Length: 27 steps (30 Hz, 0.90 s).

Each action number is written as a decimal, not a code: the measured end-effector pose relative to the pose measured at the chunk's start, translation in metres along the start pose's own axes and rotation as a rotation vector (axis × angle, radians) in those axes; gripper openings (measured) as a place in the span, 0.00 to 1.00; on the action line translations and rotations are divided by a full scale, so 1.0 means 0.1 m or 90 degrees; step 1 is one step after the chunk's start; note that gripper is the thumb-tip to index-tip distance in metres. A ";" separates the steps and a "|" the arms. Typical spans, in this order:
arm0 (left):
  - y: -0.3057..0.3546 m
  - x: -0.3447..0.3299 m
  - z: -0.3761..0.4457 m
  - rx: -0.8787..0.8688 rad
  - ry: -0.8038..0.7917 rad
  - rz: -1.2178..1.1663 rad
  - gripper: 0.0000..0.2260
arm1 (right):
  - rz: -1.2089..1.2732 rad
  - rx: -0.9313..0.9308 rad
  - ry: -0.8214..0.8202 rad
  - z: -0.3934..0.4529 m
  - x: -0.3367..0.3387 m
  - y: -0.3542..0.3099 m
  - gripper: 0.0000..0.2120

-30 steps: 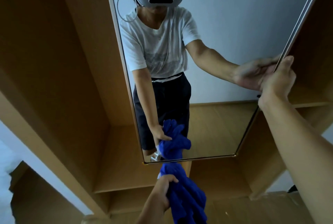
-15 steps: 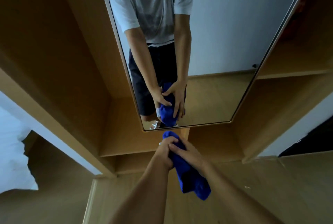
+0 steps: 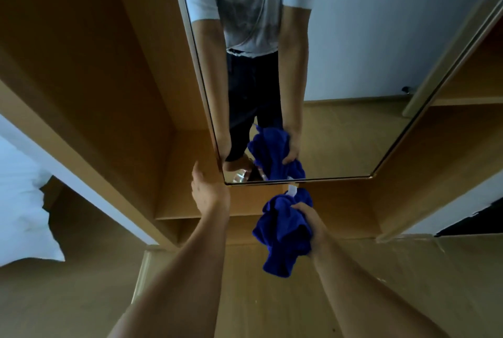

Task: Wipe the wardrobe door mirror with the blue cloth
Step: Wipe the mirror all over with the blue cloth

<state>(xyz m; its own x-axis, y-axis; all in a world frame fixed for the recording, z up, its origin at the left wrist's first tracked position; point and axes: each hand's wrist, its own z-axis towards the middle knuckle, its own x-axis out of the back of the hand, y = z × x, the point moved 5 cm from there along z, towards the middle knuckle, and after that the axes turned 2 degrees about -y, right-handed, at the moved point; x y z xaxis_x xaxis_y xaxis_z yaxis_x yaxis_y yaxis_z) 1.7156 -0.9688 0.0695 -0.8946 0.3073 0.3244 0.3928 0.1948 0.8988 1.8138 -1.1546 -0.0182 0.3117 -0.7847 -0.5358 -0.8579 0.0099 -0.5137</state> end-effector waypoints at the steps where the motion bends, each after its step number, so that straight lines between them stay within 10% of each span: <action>1: 0.10 -0.03 0.08 -0.045 -0.022 -0.007 0.22 | 0.020 -0.004 -0.006 0.03 -0.01 0.01 0.10; 27: 0.15 -0.26 0.21 -0.012 -0.120 0.039 0.22 | 0.360 0.114 -0.136 0.19 -0.74 0.06 0.20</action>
<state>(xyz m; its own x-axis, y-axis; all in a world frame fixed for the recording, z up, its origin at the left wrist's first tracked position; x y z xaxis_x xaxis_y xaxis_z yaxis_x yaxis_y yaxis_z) 1.7488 -0.9538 0.0682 -0.8130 0.4870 0.3192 0.4396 0.1539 0.8849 1.7937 -1.0852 0.0059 -0.0791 -0.4874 -0.8696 -0.8381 0.5049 -0.2067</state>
